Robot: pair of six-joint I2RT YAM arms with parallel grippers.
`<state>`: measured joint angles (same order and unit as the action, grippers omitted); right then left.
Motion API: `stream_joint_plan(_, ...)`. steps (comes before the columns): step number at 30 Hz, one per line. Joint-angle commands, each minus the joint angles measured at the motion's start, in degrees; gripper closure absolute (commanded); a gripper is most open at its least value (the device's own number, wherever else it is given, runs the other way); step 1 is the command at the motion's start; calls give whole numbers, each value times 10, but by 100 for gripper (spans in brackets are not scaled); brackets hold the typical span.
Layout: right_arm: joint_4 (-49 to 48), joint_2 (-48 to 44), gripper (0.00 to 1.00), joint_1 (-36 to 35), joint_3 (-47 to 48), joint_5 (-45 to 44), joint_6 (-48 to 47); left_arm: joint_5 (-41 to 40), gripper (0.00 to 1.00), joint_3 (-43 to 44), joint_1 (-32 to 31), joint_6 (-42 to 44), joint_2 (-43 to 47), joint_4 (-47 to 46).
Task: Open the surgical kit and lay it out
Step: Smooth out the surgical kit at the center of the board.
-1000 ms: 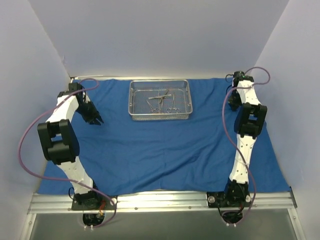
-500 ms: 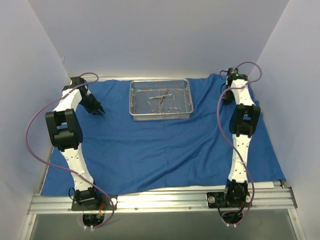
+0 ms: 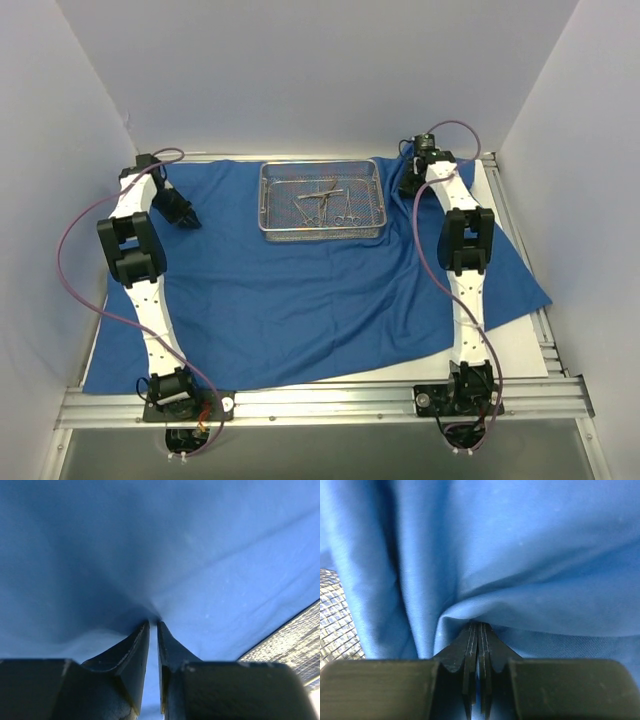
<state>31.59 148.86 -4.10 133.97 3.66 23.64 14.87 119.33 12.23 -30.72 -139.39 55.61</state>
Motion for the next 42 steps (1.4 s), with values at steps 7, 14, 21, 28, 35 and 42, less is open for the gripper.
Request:
stream_joint_plan(7, 74, -3, 100, 117, -160, -6, 27, -24, 76, 202, 39, 43, -147, 164)
stream_joint_plan(14, 66, -37, 100, 171, -237, -52, 14, 15, 76, 221, 83, 47, -170, 174)
stream_joint_plan(21, 65, -65, 100, 174, -292, -56, 18, 44, 76, 222, 102, 41, -172, 164)
stream_joint_plan(28, 41, -124, 100, 183, -411, -79, 18, 55, 76, 223, 113, 39, -174, 157)
stream_joint_plan(35, 24, -139, 100, 190, -453, -44, 29, 61, 76, 216, 119, 44, -171, 151)
stream_joint_plan(42, 54, -121, 97, 186, -393, -57, -3, 66, 75, 201, 111, 53, -135, 135)
